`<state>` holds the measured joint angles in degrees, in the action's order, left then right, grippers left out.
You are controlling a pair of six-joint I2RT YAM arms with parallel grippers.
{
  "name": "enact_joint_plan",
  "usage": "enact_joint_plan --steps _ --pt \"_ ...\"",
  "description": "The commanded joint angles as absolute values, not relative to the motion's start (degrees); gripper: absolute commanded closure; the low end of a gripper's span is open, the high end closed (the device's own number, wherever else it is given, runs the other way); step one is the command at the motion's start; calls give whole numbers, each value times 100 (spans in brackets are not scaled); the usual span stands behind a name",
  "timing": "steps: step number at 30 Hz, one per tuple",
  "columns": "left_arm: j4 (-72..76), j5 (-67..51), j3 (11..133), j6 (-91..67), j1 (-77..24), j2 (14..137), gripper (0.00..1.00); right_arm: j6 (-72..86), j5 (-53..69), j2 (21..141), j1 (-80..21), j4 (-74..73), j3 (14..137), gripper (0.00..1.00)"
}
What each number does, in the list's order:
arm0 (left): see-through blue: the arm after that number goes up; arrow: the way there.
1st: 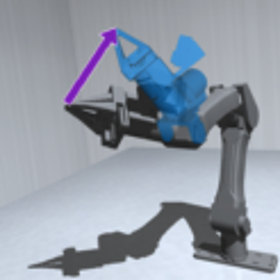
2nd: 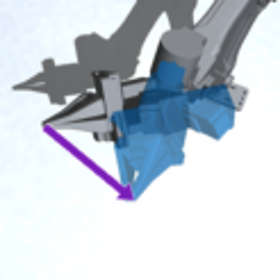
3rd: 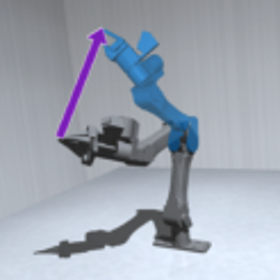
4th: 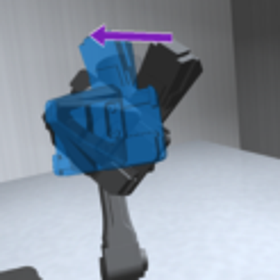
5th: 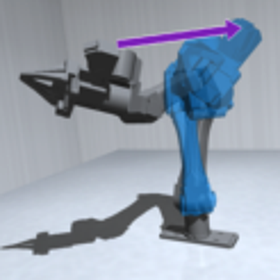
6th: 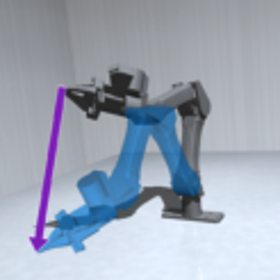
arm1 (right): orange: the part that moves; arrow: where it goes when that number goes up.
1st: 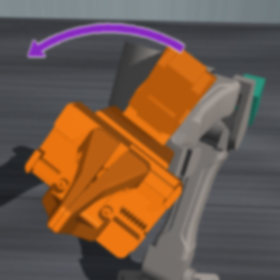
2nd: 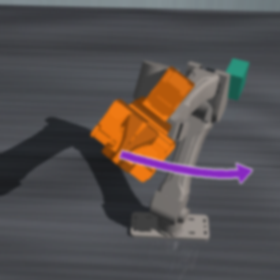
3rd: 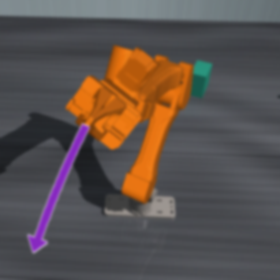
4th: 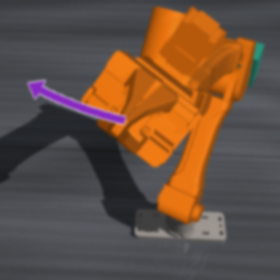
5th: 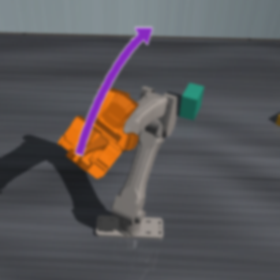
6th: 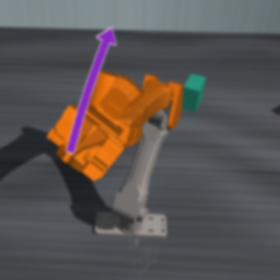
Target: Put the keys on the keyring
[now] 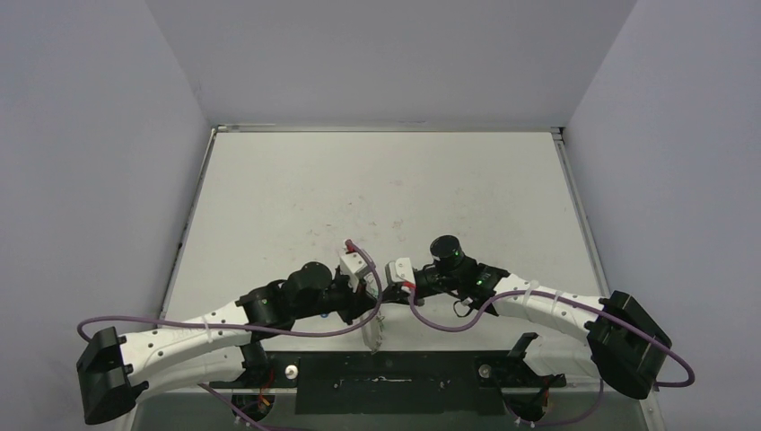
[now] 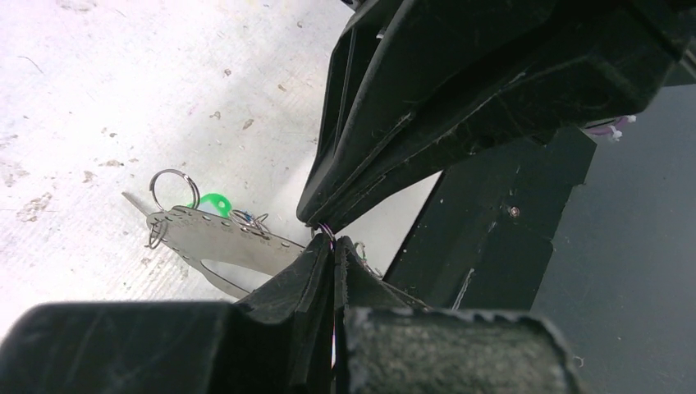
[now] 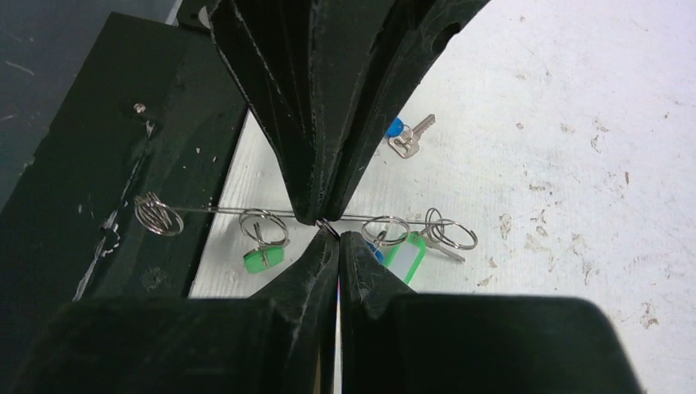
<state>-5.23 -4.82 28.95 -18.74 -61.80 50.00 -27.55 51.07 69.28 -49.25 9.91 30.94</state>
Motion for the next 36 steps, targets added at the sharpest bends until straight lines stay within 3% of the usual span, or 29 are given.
enact_joint_plan --steps 1,5,8,18,26,36 --pt "-413 -51 3028 -1784 -6152 4715 93 -1740 5107 6839 -5010 1582 3285 100" --pt "-518 385 2979 -1777 -6155 4421 72 -785 4800 6776 -5010 1648 3374 100" --pt "-441 618 2848 -1731 -6161 4177 65 -108 4610 6714 -5010 1989 3281 100" --pt "-95 653 2110 -1356 -6168 3266 59 1587 3600 6487 -5015 2823 2804 100" --pt "1816 428 857 -1232 -6179 2527 56 2267 3507 6594 -5028 3435 2551 100" --pt "3111 257 538 -1184 -6201 3066 58 2232 3591 6573 -5036 3296 2562 100"
